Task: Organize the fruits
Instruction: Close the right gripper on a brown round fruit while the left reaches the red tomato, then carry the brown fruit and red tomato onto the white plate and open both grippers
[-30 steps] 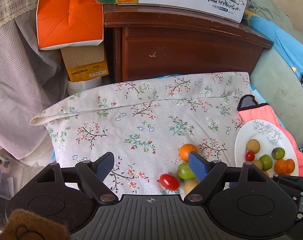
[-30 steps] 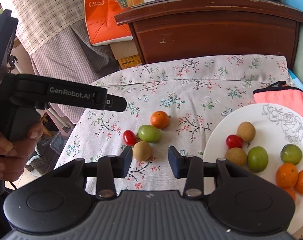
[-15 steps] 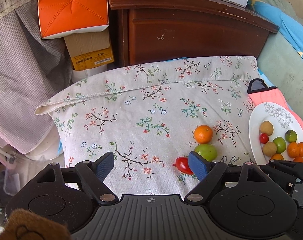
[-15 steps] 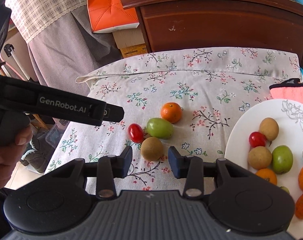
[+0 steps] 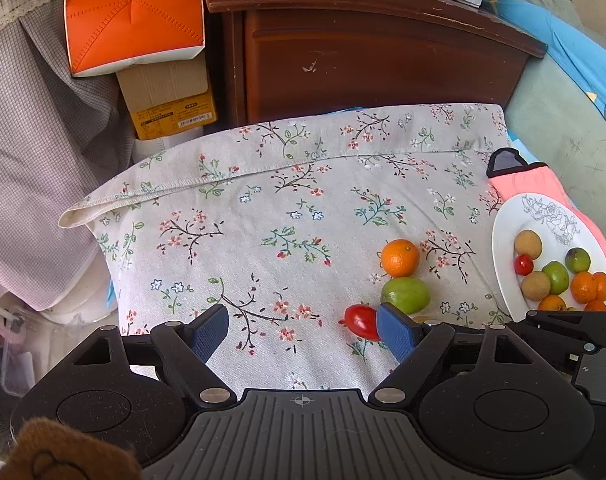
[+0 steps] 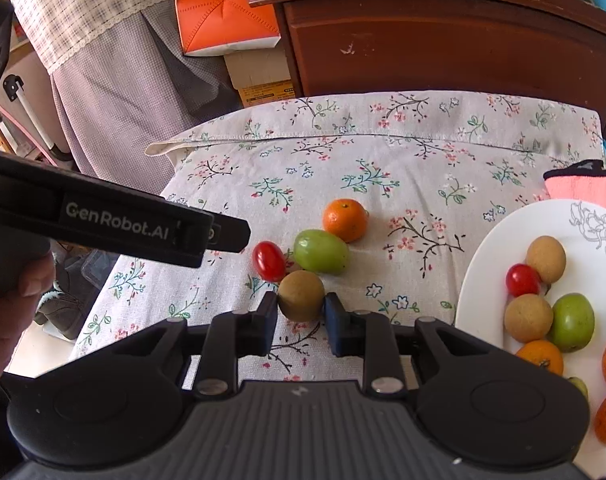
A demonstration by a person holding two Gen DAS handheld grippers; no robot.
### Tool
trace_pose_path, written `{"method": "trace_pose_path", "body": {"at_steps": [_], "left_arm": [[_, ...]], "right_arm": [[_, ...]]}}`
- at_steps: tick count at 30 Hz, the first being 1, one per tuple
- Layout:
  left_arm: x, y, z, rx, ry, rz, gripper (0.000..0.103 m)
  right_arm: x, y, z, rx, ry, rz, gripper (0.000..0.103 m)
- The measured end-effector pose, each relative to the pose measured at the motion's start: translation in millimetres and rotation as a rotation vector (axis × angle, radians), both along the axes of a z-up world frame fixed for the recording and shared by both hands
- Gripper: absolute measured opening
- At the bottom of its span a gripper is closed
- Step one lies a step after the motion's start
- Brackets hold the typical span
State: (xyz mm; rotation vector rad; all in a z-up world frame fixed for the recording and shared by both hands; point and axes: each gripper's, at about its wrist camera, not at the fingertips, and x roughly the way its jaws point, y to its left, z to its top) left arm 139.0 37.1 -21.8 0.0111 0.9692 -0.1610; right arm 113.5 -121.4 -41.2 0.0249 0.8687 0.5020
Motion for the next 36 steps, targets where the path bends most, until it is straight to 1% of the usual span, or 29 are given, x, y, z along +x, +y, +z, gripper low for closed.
{"method": "trace_pose_path", "body": {"at_steps": [4,10,12,14,17,24,26,29,32,36], "left_arm": [[-3.8,-5.9,-2.0,0.019,-0.022,-0.048,0.081],[-9.5,-18.1,-11.0,0.074,-0.050,-0.135,0.079],[-10.5,-20.8,-13.3,0.073,-0.055,-0.156,0.077],[-10.5,-23.2,-15.1,0.061,-0.060,-0.169,0.072],[-10.8,-27.5,-17.7,0.050,-0.072,-0.188,0.069],[-12.2,-37.7,-26.0,0.075,-0.101,-0.248,0.058],[-11.6,-38.1,-28.3,0.074,-0.102,-0.257,0.049],[-10.4,-37.2,-31.0,0.055,-0.093,-0.268,0.037],[-11.0,-36.9,-32.8,0.050,-0.095,-0.276,0.031],[-11.2,-37.4,-32.6,0.046,-0.096,-0.280,0.027]], "right_arm": [[-2.7,-10.9,8.1,0.009,-0.007,-0.005,0.025],[-7.4,-27.6,14.4,0.002,-0.008,-0.020,0.025],[-9.2,-31.6,15.4,0.001,-0.010,-0.025,0.025],[-10.5,-35.1,16.4,0.004,-0.009,-0.031,0.025],[-10.8,-38.4,17.6,0.008,-0.010,-0.039,0.025],[-10.6,-39.6,19.6,0.013,-0.013,-0.045,0.025],[-9.7,-40.8,19.9,0.016,-0.012,-0.049,0.025],[-9.1,-42.4,20.6,0.017,-0.012,-0.056,0.025],[-8.5,-43.5,21.5,0.021,-0.011,-0.061,0.025],[-7.9,-44.5,22.9,0.025,-0.012,-0.063,0.025]]}}
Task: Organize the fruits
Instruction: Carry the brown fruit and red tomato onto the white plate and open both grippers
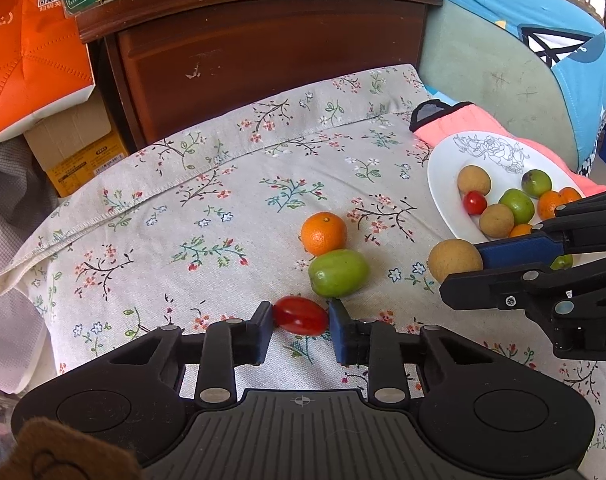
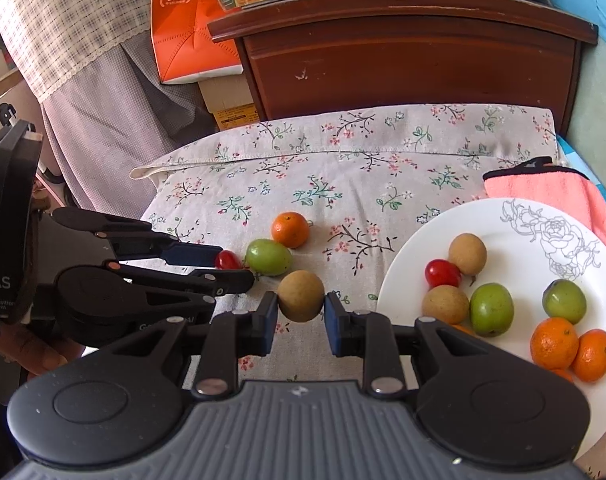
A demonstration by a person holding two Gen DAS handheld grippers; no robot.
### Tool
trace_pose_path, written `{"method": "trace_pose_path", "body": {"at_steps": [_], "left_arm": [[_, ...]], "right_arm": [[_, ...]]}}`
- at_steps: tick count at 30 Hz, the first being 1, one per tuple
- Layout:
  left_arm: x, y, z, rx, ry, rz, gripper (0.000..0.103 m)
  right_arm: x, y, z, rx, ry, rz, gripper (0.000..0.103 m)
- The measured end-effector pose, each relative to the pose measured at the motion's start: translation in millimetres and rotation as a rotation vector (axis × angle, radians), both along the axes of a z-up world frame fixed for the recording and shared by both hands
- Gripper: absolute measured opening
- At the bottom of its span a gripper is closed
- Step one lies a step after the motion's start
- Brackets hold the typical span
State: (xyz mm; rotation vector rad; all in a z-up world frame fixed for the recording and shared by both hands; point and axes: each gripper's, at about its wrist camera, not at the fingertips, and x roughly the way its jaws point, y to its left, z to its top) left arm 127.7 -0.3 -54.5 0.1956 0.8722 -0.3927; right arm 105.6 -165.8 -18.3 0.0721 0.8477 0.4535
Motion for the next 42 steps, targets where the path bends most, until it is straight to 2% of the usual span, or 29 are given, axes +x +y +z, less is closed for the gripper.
{"method": "trace_pose_path", "body": {"at_steps": [7,16,22,31,36,42], "left_arm": [[-0.4,0.9,4.7,-0.011,0.012,0.013,0.027],[-0.5,-2.0,35.8,-0.099,-0.018,0.048,0.027],[1.0,-17.5,55.3,-0.176,-0.052,0.044,0.027],[4.0,-50.0,65.3,-0.243,-0.079,0.017,0.027],[6.3,-73.4,63.3,-0.287,-0.063,-0.018,0.027],[7.3,-101.6,56.1,-0.287,-0.058,-0.059,0.027]], "right_arm": [[1.0,-3.9,2.7,0.027,0.004,-0.012,0.025],[4.3,-23.6,19.1,0.089,-0.027,-0.055,0.025],[5.8,-59.1,37.0,0.134,-0.080,-0.146,0.025],[2.8,-116.9,54.7,0.177,-0.134,-0.304,0.025],[1.1,-138.9,51.8,0.181,-0.112,-0.383,0.025],[-0.4,-151.9,40.1,0.166,-0.062,-0.436,0.025]]}}
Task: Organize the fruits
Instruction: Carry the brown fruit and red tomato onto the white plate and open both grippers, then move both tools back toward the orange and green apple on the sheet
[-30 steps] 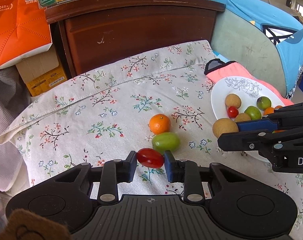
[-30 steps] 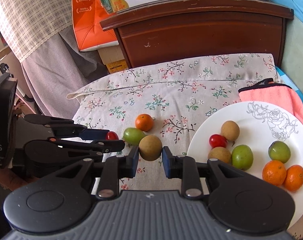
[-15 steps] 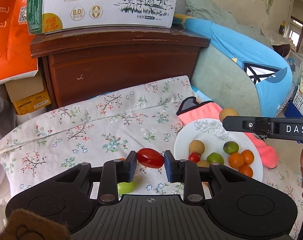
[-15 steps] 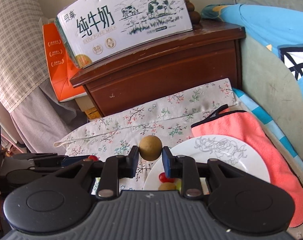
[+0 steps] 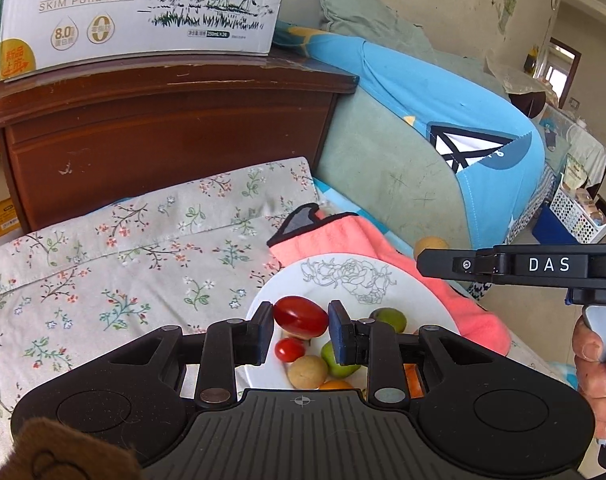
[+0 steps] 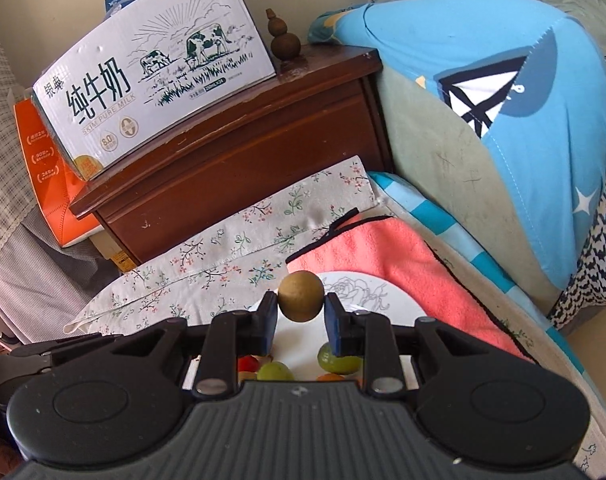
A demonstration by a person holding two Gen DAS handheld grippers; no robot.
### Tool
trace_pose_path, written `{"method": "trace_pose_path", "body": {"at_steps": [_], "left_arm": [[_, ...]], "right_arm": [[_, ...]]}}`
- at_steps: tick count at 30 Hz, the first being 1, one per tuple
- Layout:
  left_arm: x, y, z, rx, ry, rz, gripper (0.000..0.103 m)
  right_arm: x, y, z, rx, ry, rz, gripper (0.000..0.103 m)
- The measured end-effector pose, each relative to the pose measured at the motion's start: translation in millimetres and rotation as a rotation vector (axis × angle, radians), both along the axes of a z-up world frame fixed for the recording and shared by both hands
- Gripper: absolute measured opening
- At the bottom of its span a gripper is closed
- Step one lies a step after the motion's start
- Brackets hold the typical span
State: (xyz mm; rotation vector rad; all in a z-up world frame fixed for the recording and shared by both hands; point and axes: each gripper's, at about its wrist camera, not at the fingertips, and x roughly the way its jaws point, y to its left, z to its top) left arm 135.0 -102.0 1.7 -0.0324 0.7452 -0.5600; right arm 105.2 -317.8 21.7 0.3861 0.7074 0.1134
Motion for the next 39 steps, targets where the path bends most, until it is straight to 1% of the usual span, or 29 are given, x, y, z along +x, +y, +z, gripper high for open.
{"method": "trace_pose_path", "body": {"at_steps": [8,14,19,20,23,24,26,28,30,31,32,34,37,39], "left_arm": [[7.2,-25.0,-11.0,0.018,0.002,-0.015,0.027],[10.1,-40.8,-21.7,0.037,0.018,-0.022,0.027],[10.5,-49.0,-28.1,0.051,0.025,-0.017,0.027],[9.7,-49.2,-27.8,0.053,0.020,-0.010,0.029],[8.9,-47.8,-22.6,0.041,0.013,-0.006,0.030],[8.9,-46.3,-20.3,0.035,0.011,0.002,0.032],[9.2,-41.3,-13.3,0.022,0.005,0.030,0.046],[9.5,-35.4,-5.5,0.010,-0.006,0.052,0.050],[11.2,-29.2,2.2,0.008,-0.006,0.068,0.057],[11.9,-26.3,5.0,0.010,-0.004,0.078,0.065],[12.9,-21.7,8.9,0.014,-0.001,0.094,0.067],[14.2,-13.8,14.6,0.020,0.004,0.112,0.068],[14.4,1.5,24.0,0.036,0.017,0.139,0.073],[12.1,10.8,29.4,0.054,0.011,0.152,0.075]], "right_arm": [[-0.9,-14.6,-15.1,0.007,0.079,-0.091,0.025],[1.1,-20.2,-26.3,0.007,0.131,-0.136,0.025],[2.8,-20.1,-32.2,0.000,0.161,-0.153,0.026],[2.4,-20.9,-33.0,0.007,0.166,-0.158,0.027],[2.5,-21.1,-31.0,0.013,0.160,-0.168,0.028],[2.2,-20.6,-29.7,0.011,0.155,-0.169,0.028],[2.0,-19.4,-27.2,0.011,0.145,-0.166,0.029],[2.0,-18.4,-25.4,0.023,0.139,-0.160,0.030],[2.1,-17.0,-24.1,0.030,0.131,-0.151,0.032],[2.2,-15.5,-23.1,0.031,0.126,-0.145,0.034],[2.4,-14.0,-22.2,0.030,0.122,-0.139,0.035],[2.6,-10.2,-20.8,0.032,0.114,-0.124,0.040],[2.8,-2.1,-18.6,0.027,0.101,-0.094,0.042],[2.6,4.6,-16.1,0.016,0.087,-0.070,0.043]]}}
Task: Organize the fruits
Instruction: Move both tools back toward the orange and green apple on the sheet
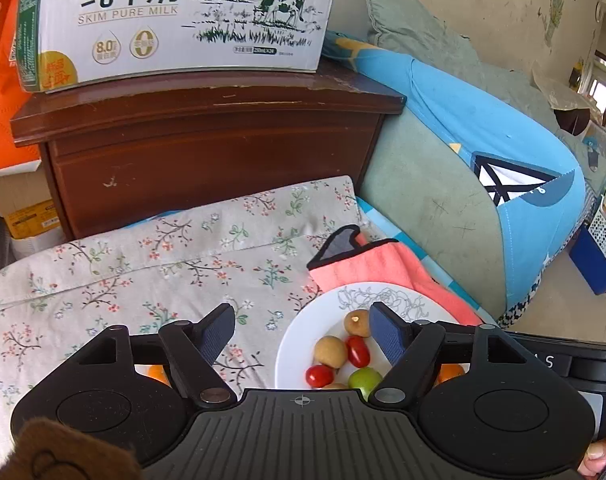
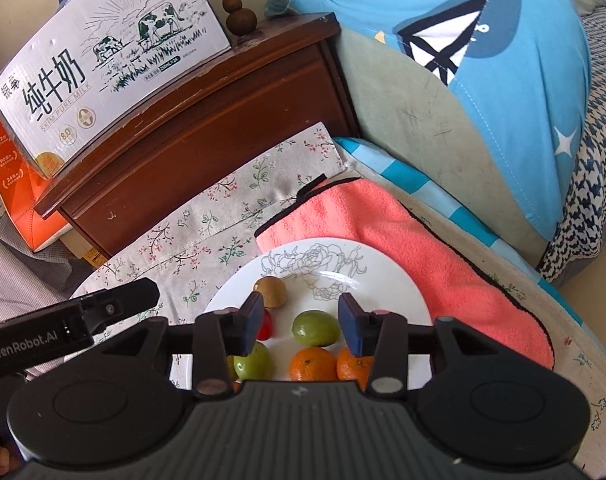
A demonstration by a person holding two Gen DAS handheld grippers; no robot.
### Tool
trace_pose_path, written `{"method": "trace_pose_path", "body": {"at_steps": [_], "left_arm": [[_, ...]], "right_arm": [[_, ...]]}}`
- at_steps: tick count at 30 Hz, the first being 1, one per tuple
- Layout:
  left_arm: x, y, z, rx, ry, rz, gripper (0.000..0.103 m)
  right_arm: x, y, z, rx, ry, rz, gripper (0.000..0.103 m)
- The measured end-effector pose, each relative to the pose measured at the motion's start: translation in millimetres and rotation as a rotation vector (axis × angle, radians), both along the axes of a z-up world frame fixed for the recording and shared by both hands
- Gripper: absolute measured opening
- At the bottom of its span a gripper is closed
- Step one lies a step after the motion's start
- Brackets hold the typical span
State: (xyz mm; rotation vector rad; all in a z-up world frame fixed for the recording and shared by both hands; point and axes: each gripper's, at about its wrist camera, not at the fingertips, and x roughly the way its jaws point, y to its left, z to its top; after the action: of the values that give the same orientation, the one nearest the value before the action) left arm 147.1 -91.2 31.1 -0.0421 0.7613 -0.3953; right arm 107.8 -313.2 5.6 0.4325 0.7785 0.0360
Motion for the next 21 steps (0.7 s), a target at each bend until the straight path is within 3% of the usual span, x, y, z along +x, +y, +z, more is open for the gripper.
{"method": "trace_pose_path", "body": {"at_steps": [9,21], "left_arm": [[-5.1,44.4,12.3,0.054,-0.001,0.084,0.078],[4.7,92.4,8.1,0.052,0.036,0.181,0.079]], "right_arm": [[-0.8,28.8,10.8,-0.039,-0.059,0.109,0.048],[2.1,90.0,6.6,-0.053,-0.091,0.310,0.048]]}}
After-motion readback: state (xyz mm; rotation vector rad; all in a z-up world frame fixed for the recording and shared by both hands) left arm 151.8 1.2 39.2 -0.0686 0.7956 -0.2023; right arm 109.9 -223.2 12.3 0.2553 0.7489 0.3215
